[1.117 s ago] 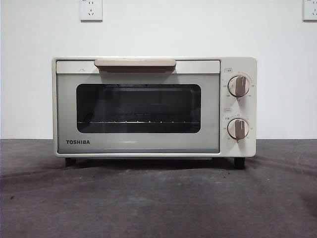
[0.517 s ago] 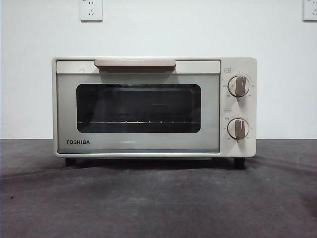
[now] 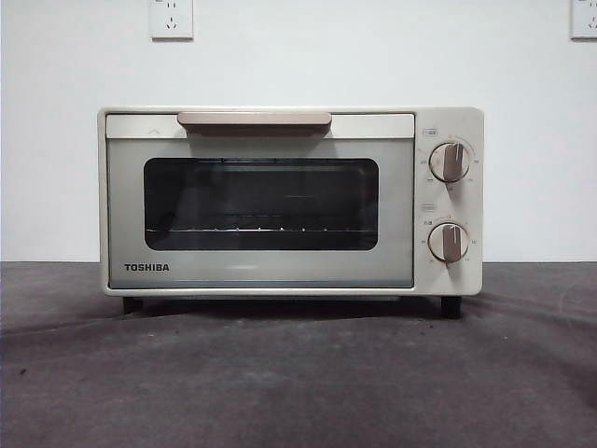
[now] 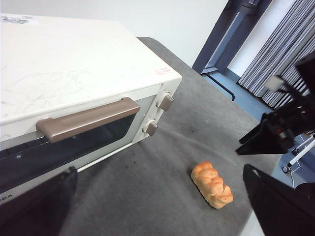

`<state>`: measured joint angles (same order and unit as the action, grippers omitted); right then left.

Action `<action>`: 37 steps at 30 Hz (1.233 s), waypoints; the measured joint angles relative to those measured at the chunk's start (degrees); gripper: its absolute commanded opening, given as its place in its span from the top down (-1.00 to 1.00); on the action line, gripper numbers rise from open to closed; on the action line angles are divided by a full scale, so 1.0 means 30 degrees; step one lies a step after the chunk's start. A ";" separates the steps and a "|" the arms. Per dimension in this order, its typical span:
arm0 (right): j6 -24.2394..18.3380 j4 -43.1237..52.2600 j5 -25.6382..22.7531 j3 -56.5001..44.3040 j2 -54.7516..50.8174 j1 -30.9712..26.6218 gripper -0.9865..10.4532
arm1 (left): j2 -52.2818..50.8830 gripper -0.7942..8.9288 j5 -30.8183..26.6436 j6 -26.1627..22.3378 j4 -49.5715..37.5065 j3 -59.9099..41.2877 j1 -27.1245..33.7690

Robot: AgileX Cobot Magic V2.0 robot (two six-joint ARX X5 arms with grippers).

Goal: The left arm flap open the oven, the right arm pick bread and place it into oven, the left arm flap close the oven

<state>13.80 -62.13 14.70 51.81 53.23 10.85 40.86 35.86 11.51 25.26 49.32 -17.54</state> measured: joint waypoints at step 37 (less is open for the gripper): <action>0.1865 0.4568 -0.0765 -0.3825 0.4182 0.1632 0.70 | 0.0816 0.20 -0.0044 0.0007 0.0364 0.0131 0.0000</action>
<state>19.40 -48.42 12.40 40.34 65.78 15.75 43.31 35.73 11.53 26.35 49.71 -17.54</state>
